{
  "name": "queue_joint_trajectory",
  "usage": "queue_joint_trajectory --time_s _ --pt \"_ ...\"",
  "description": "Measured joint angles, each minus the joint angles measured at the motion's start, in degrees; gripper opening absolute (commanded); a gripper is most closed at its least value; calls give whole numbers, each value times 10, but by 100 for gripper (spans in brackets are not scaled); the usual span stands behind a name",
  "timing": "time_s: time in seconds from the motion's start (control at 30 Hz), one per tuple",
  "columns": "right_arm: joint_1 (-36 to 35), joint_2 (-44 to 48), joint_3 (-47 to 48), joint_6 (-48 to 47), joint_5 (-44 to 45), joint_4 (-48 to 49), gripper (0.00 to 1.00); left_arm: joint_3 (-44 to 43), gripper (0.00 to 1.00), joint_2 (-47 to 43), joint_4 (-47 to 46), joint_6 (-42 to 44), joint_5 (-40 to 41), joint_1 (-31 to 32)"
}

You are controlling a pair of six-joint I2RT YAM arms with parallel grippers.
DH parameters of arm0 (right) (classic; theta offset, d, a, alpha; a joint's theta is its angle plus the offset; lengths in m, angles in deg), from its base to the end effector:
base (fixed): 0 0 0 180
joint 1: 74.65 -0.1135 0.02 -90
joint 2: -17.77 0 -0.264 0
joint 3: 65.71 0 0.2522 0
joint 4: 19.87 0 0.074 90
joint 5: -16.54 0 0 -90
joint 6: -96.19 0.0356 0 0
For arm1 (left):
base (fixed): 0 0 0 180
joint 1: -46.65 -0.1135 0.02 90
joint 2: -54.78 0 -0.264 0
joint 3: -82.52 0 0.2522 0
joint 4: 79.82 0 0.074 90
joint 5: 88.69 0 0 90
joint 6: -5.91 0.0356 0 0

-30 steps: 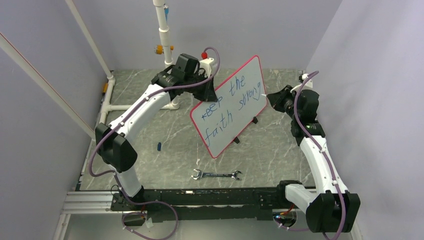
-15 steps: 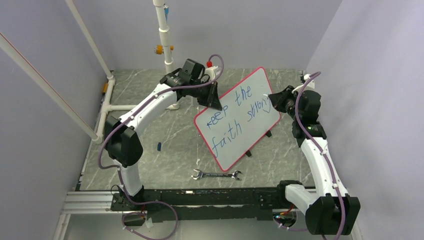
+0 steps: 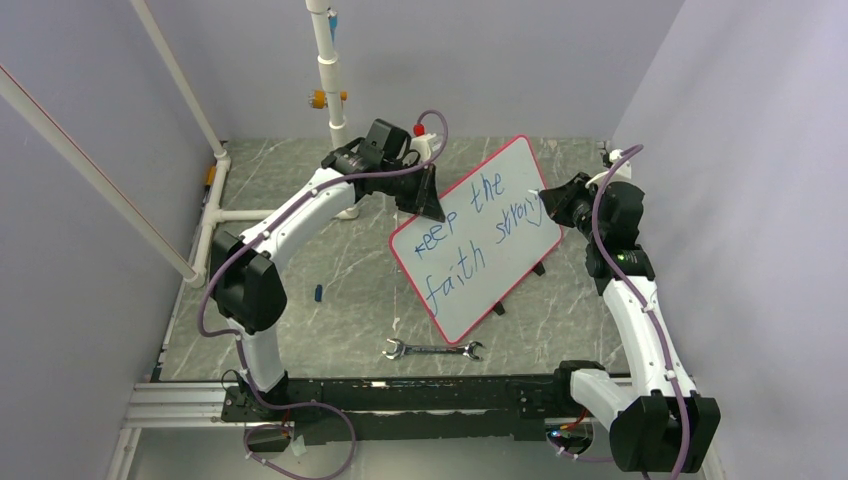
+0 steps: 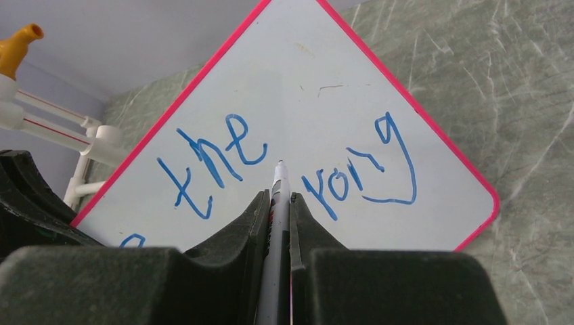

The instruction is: Write a sentence on the whiteboard

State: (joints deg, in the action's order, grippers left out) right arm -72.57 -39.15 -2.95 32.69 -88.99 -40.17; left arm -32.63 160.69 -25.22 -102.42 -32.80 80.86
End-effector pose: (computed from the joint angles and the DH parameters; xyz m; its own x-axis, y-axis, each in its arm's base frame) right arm 0.2319 0.0011 0.3333 -0.3233 0.4419 -0.8368 -0.0892 0.8661 0.4919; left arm 0.3311 -0.2493 0.3343 -0.8074 0.2341 -0.5415 0.5662 0.5655 -0.5997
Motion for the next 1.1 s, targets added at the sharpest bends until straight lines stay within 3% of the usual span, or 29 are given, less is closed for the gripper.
queue_joint_trajectory --time_s 0.57,1.1 --pt "0 0 0 0 0 -4 0 38 32 -1 -3 13 62 0" --pt "1 0 0 0 -2 -4 0 44 40 -1 7 26 84 8"
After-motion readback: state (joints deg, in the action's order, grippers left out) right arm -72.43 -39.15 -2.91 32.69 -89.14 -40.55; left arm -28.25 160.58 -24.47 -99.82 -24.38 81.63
